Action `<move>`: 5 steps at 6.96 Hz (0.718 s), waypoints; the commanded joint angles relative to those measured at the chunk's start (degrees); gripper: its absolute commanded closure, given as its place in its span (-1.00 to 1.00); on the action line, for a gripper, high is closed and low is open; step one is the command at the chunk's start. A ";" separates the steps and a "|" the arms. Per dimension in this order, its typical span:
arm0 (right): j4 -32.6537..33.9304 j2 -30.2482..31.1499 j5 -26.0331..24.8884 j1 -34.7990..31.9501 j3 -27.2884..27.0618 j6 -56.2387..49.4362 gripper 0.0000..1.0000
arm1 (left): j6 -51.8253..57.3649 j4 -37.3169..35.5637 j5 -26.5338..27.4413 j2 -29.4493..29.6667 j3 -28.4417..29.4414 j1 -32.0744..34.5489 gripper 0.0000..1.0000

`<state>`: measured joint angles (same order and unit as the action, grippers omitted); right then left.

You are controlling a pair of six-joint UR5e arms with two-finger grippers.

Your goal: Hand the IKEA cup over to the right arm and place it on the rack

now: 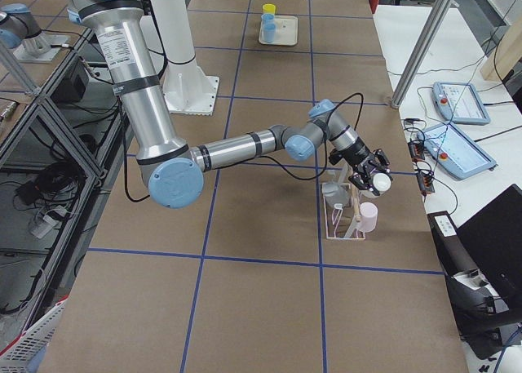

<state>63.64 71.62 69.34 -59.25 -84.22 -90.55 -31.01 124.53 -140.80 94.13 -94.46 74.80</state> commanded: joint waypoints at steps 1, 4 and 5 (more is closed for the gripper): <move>0.00 -0.25 -1.39 1.24 0.98 1.34 0.42 | -0.01 0.01 0.00 0.00 0.07 0.00 -1.00; 0.00 -0.34 -1.58 1.42 1.34 0.82 0.10 | -0.02 0.01 0.00 0.09 0.07 -0.09 -1.00; 0.00 -0.43 -1.49 1.42 1.25 1.43 -0.67 | -0.02 0.01 0.00 0.09 0.15 -0.09 -1.00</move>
<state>63.63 71.28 67.80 -57.86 -82.97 -89.46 -31.03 124.51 -140.80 94.21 -94.36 74.74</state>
